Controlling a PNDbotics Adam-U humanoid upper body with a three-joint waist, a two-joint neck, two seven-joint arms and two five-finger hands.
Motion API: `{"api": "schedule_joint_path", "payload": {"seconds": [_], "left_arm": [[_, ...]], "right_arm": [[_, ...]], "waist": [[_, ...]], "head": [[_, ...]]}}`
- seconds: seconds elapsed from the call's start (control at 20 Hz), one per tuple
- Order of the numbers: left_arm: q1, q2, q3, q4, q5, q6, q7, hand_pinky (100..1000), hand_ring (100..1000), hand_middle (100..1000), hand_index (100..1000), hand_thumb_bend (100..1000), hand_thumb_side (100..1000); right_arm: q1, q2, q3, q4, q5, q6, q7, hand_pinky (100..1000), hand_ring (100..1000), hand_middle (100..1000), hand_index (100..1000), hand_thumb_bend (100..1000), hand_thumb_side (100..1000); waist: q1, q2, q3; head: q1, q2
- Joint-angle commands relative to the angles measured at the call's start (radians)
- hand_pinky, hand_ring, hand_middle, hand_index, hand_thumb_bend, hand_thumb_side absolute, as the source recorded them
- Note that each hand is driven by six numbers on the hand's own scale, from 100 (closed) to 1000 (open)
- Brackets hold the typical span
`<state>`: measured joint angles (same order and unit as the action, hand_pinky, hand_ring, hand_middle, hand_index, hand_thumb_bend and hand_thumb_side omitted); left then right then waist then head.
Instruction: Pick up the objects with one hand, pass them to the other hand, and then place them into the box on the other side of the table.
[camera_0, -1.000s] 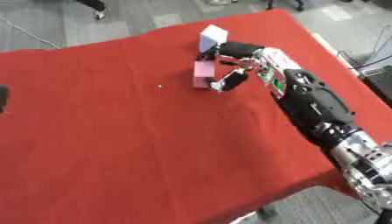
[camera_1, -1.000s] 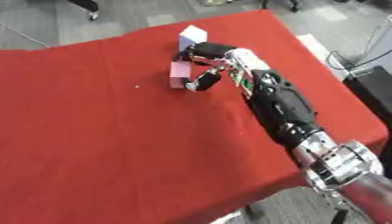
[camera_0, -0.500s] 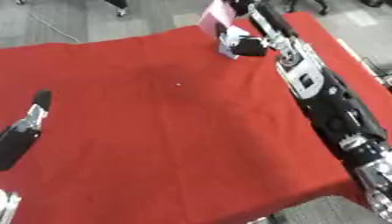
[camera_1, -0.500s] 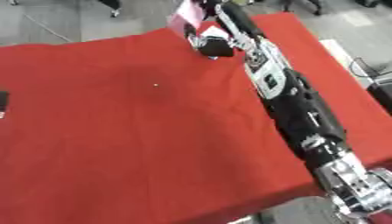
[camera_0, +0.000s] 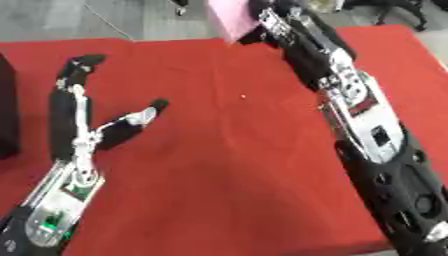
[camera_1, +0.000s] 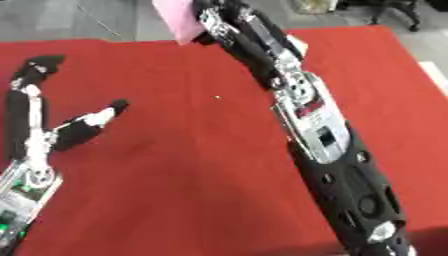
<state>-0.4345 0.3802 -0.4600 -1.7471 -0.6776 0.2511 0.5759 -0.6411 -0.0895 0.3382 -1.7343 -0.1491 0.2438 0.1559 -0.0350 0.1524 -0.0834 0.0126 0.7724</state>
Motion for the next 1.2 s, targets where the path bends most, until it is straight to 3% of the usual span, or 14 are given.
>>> {"api": "schedule_joint_path", "payload": {"seconds": [0.05, 0.6, 0.95, 1.2], "left_arm": [[-0.026, -0.01, -0.029, -0.08, -0.072, -0.012, -0.023, 805, 757, 752, 805, 893, 419], [-0.048, -0.04, -0.046, -0.188, -0.14, 0.008, -0.053, 808, 762, 760, 809, 892, 380], [-0.059, -0.055, -0.052, -0.186, -0.081, 0.027, -0.025, 800, 744, 745, 794, 872, 383], [-0.073, -0.055, -0.059, -0.189, -0.04, 0.009, -0.023, 788, 725, 729, 777, 844, 383]], "right_arm": [[-0.01, 0.008, 0.02, -0.035, -0.04, 0.042, 0.018, 729, 646, 273, 689, 100, 735], [-0.004, 0.005, 0.041, -0.045, -0.081, 0.101, 0.044, 726, 640, 267, 689, 100, 741], [-0.004, 0.002, 0.049, -0.053, -0.082, 0.115, 0.059, 726, 641, 265, 690, 100, 739], [-0.007, -0.001, 0.053, -0.061, -0.077, 0.122, 0.075, 727, 642, 265, 694, 100, 738]], "waist": [[-0.013, -0.017, 0.003], [-0.015, -0.017, 0.007], [-0.014, -0.016, 0.005], [-0.014, -0.015, 0.002]], "head": [[0.013, -0.002], [-0.007, -0.002], [-0.019, -0.002], [-0.02, -0.002]]}}
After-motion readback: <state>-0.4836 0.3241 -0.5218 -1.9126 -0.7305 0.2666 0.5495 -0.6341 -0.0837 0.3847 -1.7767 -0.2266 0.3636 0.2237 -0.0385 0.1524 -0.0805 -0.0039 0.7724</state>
